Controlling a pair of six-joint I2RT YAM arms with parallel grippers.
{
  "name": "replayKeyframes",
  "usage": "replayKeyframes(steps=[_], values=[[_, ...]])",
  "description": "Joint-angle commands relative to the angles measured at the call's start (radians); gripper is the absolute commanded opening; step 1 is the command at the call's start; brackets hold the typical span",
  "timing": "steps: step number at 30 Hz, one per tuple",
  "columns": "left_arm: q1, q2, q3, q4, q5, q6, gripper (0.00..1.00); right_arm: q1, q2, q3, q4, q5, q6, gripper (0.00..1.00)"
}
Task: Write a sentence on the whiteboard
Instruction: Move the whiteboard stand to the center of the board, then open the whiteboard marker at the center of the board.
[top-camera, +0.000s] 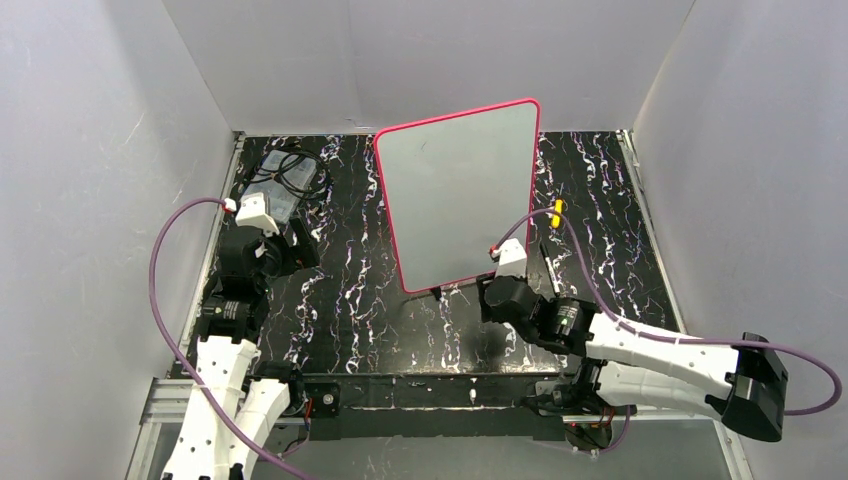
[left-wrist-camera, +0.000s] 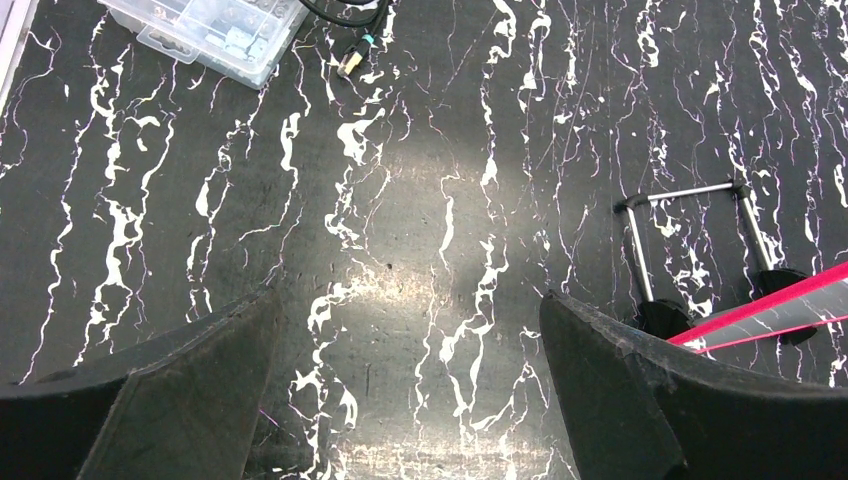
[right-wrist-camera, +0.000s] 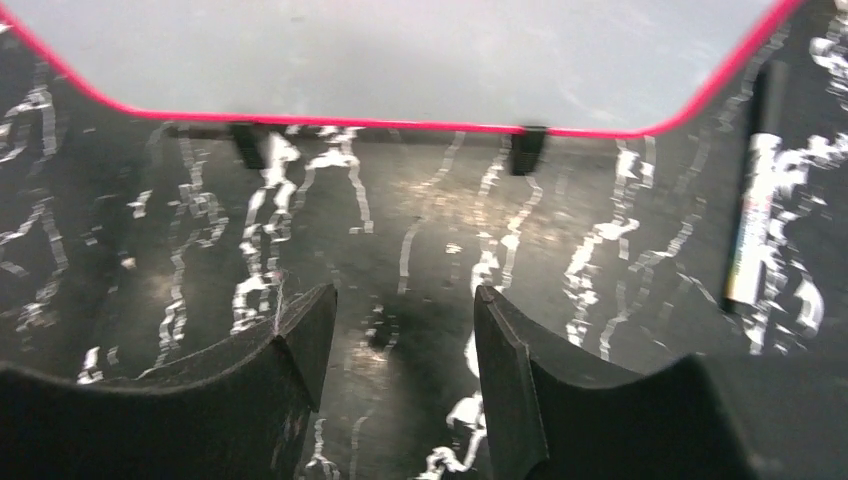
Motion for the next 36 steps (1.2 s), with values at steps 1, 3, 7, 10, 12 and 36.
replayKeyframes(steps=[1,3,7,10,12,36], values=[[0.005,-0.005,-0.001,0.013,0.014,0.01,0.99,-0.081,-0.023,0.067,-0.222,0.088,0.062,0.62],[0.005,-0.009,-0.003,0.013,0.016,0.009,0.99,-0.186,-0.044,0.05,-0.206,0.021,0.038,0.62],[0.0,-0.018,-0.003,0.016,0.014,0.009,0.99,-0.528,-0.066,0.02,-0.159,-0.185,-0.03,0.62],[-0.011,-0.025,-0.006,0.02,0.012,0.009,0.99,-0.718,-0.011,0.025,-0.134,-0.333,-0.059,0.63],[-0.017,-0.028,-0.007,0.025,0.016,0.009,0.99,-0.817,0.04,0.033,-0.12,-0.401,-0.085,0.62],[-0.046,-0.013,-0.017,0.047,0.14,0.042,0.99,-0.918,0.413,0.142,-0.06,-0.362,-0.191,0.47]])
